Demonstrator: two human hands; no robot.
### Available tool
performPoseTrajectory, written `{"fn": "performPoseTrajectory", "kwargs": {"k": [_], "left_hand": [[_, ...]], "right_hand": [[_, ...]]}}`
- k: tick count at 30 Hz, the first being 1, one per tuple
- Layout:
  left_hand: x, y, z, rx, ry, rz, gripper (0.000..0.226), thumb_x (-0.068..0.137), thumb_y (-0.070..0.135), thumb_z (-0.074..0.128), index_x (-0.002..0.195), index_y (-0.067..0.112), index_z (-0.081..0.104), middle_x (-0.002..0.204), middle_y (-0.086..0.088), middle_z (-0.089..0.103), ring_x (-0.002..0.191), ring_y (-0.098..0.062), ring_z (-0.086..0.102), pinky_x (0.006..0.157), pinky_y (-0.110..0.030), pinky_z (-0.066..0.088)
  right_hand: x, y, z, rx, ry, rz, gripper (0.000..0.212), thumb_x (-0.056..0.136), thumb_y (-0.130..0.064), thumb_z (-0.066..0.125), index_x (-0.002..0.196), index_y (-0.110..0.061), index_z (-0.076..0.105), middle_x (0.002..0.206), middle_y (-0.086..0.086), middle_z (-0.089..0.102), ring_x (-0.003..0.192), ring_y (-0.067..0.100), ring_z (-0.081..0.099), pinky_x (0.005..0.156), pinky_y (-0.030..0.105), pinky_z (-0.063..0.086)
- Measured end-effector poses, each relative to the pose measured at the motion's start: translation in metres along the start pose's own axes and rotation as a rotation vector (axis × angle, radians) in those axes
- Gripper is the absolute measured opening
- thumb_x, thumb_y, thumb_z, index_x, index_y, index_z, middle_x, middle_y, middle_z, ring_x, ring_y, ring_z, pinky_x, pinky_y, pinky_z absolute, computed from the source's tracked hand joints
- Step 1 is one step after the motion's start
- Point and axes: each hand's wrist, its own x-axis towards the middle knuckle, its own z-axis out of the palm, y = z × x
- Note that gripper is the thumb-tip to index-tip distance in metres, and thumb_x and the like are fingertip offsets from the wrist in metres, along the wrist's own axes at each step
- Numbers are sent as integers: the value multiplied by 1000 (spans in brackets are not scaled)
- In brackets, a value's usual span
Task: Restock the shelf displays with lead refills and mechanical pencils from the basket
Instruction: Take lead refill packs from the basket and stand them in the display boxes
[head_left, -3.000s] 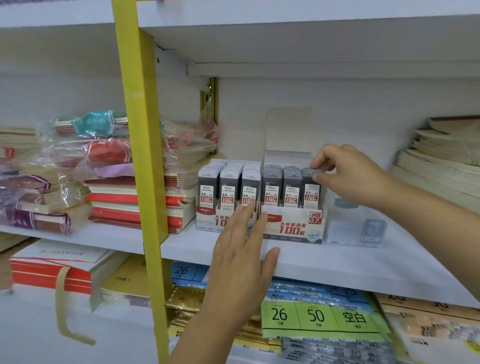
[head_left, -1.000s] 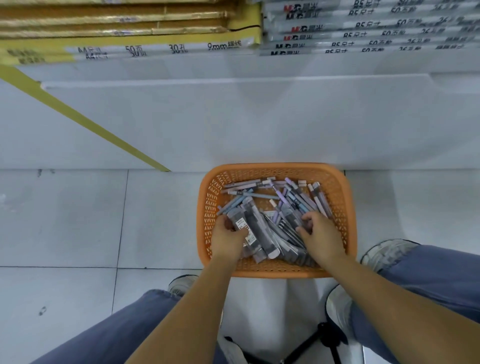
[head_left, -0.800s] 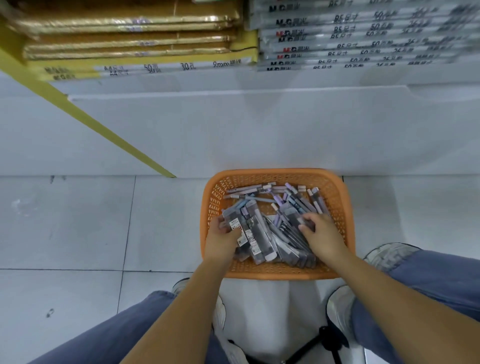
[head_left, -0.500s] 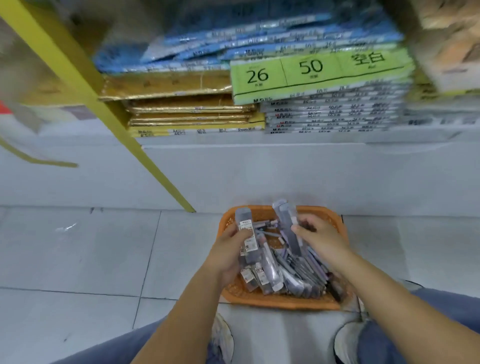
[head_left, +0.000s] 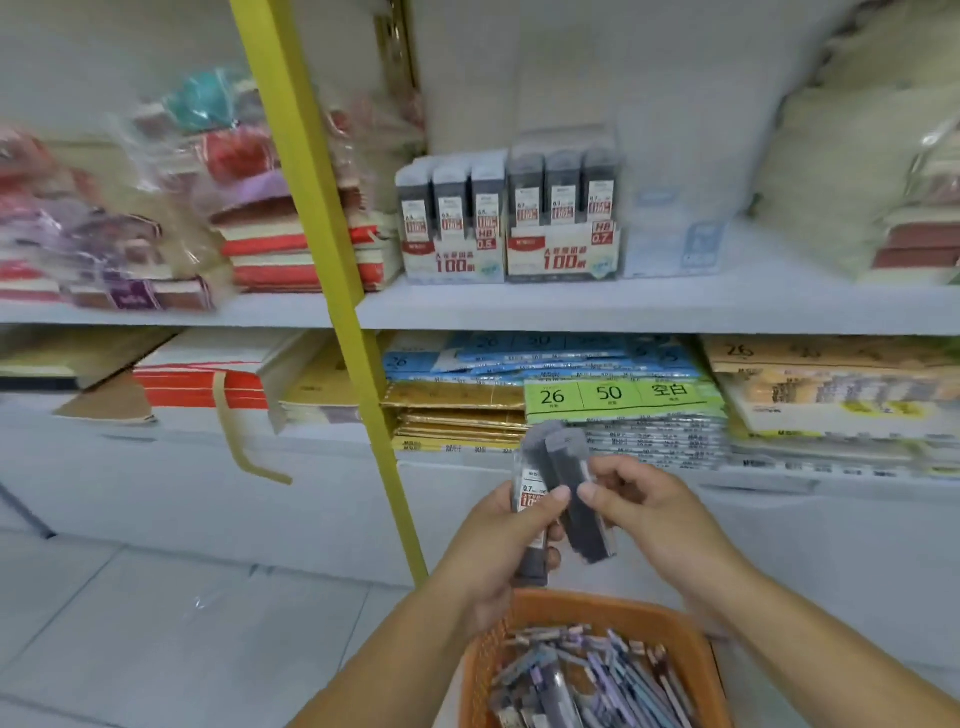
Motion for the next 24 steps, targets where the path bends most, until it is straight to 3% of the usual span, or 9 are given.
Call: {"fn": "performPoseTrajectory", "kwargs": {"k": [3, 5, 8, 13, 20, 24], "left_hand": [[-6, 39, 4, 79, 7, 74, 7, 88, 42, 73, 90, 36, 76, 79, 6, 70, 60, -10, 57, 54, -20, 46], [-8, 64, 9, 115, 28, 111, 16, 85, 45, 75, 98, 35, 76, 85, 6, 75, 61, -10, 57, 53, -20, 47], [-6, 92, 13, 147, 44, 176, 26, 84, 46, 77, 105, 32, 74, 93, 3, 77, 65, -10, 61, 55, -20, 48], [6, 106, 17, 125, 57, 256, 30, 83, 40, 79, 109, 28, 72, 98, 0, 79, 75, -5, 72, 59, -19, 51], [19, 105, 16, 35, 108, 262, 30, 79, 41, 81, 104, 28, 75, 96, -2, 78, 74, -8, 70, 55, -20, 49], [19, 102, 13, 35, 110, 244, 27, 79, 41, 80, 105, 33, 74, 96, 1, 79, 66, -5, 66, 53, -18, 48]], "right_hand": [[11, -35, -8, -30, -16, -109, 20, 88, -20, 68, 106, -29, 69, 91, -2, 69, 85, 12, 64, 73, 17, 52], [20, -55, -15, -35, -27, -171, 26, 87, -19, 70, 106, -36, 67, 79, -5, 67, 70, 6, 63, 63, 18, 50], [34, -79, -24, -58, -62, -249, 36, 89, -18, 68, 109, -47, 59, 79, -5, 67, 56, 10, 61, 52, 22, 47], [47, -87, -25, -63, -115, -293, 35, 91, -26, 64, 114, -50, 54, 90, -8, 68, 70, 13, 66, 64, 26, 51], [58, -91, -27, -19, -156, -309, 32, 92, -27, 64, 112, -52, 59, 103, -15, 70, 95, 1, 67, 77, 15, 53], [61, -90, -24, -41, -95, -293, 29, 100, -29, 49, 112, -53, 61, 104, -24, 70, 93, -5, 65, 71, 6, 48]]}}
